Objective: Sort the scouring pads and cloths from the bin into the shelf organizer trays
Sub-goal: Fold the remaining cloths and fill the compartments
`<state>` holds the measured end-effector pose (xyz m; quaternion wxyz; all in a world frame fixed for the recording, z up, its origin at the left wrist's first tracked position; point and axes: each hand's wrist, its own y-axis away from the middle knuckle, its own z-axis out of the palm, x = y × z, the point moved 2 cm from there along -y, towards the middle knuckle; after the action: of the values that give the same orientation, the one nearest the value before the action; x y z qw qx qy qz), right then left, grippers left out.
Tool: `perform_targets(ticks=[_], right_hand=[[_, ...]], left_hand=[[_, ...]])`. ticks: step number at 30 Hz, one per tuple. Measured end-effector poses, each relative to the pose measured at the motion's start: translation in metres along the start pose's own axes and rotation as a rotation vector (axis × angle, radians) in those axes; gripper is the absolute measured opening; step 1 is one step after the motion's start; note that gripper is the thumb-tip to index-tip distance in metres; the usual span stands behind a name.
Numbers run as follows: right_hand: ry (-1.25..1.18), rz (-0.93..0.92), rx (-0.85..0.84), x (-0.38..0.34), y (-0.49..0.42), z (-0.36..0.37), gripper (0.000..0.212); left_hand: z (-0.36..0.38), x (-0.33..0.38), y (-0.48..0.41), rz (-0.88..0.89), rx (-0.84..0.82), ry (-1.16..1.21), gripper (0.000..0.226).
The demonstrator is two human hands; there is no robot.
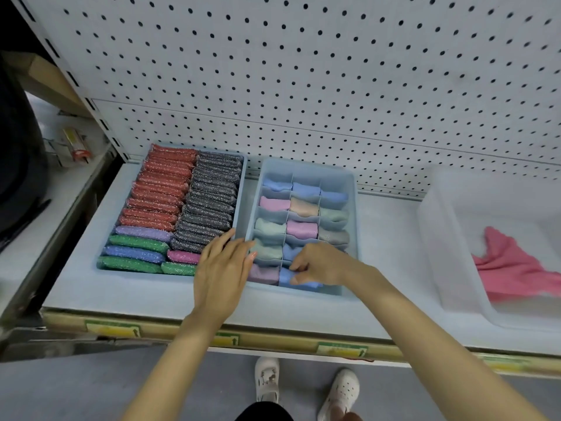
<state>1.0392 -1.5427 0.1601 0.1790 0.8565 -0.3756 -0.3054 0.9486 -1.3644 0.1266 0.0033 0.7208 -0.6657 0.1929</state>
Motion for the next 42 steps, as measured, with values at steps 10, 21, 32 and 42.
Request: perform_targets(ticks=[10,21,32,42], right_hand=[[0.144,-0.032,0.059,-0.003,0.004,0.009,0.026],[-0.131,-0.009,0.232,0.024,0.029,-0.005,0.015],[-0.813,0.318,0.926,0.269,0.246,-0.056,0.022],[-0.282,0.115,0.259,0.434,0.221,-0.028,0.031]], left_hand=[[0.004,-0.002,0.001,0.013,0.040,0.020,0.041],[-0.010,0.022,-0.010,-0.050,0.009,0.045,0.044],[0.026,0.362,-0.073,0.109,-0.326,0.812,0.044],[0.098,0.427,-0.072,0.037,-0.356,0.463,0.054]])
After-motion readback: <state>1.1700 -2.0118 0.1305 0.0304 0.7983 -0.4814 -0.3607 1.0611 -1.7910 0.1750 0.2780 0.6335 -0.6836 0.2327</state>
